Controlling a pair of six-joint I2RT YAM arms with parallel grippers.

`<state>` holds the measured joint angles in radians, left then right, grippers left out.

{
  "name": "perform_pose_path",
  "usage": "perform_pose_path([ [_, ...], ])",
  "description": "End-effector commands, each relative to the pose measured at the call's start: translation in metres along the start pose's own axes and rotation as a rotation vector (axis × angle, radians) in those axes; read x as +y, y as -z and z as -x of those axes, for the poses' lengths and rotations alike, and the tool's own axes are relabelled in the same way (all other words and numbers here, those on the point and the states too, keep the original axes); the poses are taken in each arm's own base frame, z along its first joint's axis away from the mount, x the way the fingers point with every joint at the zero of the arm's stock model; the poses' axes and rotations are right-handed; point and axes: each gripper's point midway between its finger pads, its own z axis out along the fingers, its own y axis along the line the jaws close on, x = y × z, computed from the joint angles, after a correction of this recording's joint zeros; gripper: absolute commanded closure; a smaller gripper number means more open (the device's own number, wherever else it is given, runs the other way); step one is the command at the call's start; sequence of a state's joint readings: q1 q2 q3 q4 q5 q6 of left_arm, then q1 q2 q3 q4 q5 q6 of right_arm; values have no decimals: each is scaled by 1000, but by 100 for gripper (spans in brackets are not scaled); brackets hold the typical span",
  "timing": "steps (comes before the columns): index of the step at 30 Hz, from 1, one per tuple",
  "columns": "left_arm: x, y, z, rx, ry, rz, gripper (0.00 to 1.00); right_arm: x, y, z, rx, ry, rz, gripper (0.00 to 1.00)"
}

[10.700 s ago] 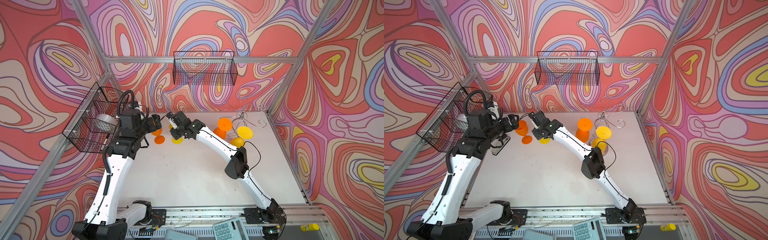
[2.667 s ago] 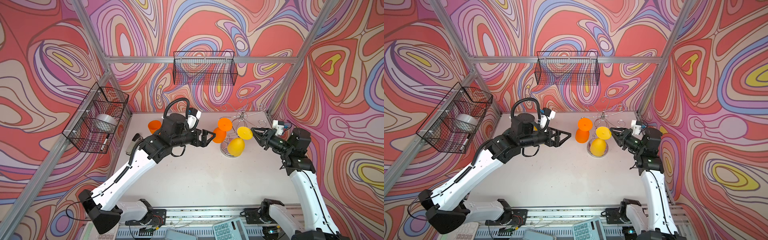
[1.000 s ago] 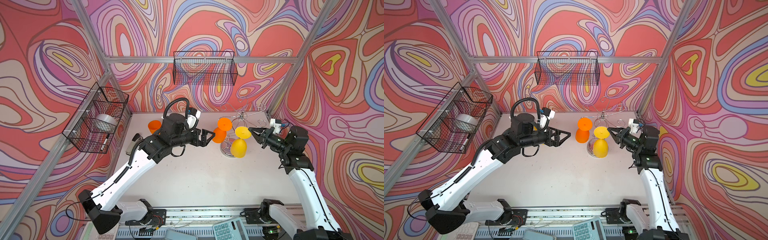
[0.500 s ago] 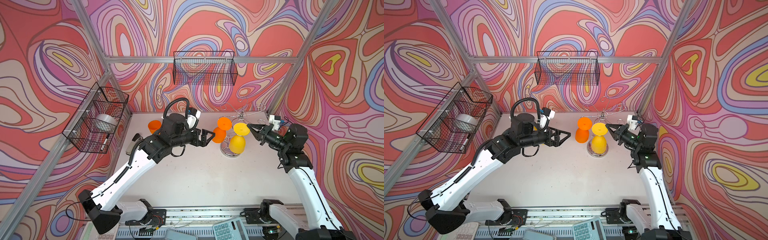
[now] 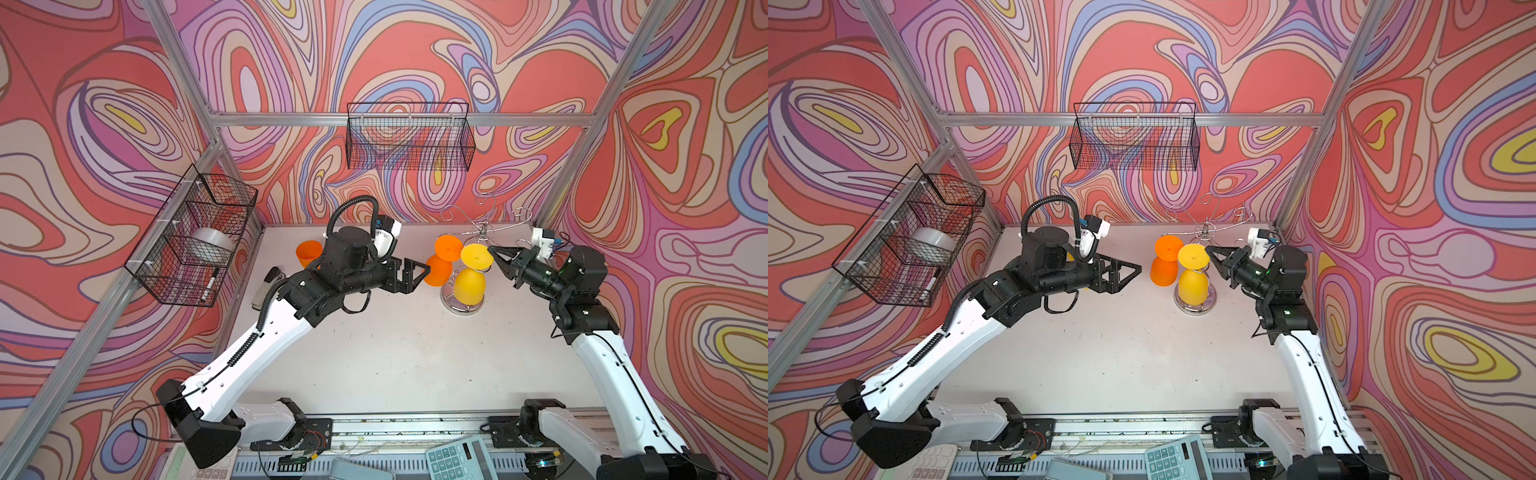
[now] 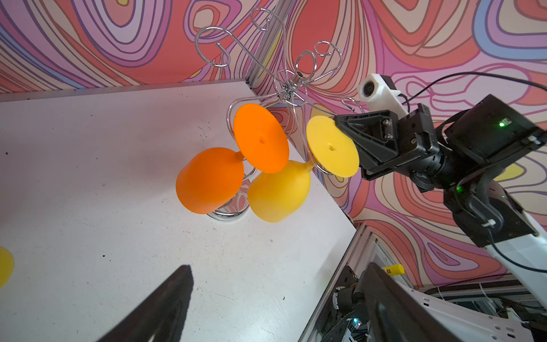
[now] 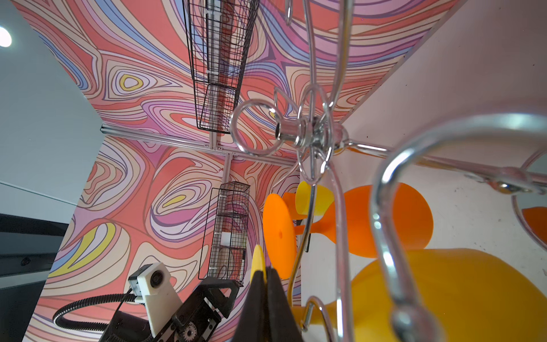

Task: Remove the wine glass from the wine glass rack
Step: 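Close the right gripper on the yellow glass foot, then slide the yellow glass off its rack hook with the right gripper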

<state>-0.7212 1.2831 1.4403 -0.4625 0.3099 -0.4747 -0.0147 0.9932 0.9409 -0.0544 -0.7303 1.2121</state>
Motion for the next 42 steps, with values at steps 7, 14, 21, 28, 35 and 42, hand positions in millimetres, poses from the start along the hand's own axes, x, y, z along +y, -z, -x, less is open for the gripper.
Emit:
perform_pose_path([
  [7,-9,15,8,-33,-31,-11,10,10,-1,17,-116,51,21,100],
  [14,-10,17,9,-33,-35,-9,10,13,7,21,-171,82,2,100],
  [21,-10,16,9,-32,-33,-13,10,15,21,25,-232,119,-44,100],
  [28,-9,17,8,-32,-32,-10,10,9,29,25,-259,143,-96,100],
  [35,-10,18,7,-32,-32,-14,10,3,25,33,-284,145,-120,100],
  [42,-10,22,8,-38,-44,-5,10,10,35,34,-311,171,-137,100],
])
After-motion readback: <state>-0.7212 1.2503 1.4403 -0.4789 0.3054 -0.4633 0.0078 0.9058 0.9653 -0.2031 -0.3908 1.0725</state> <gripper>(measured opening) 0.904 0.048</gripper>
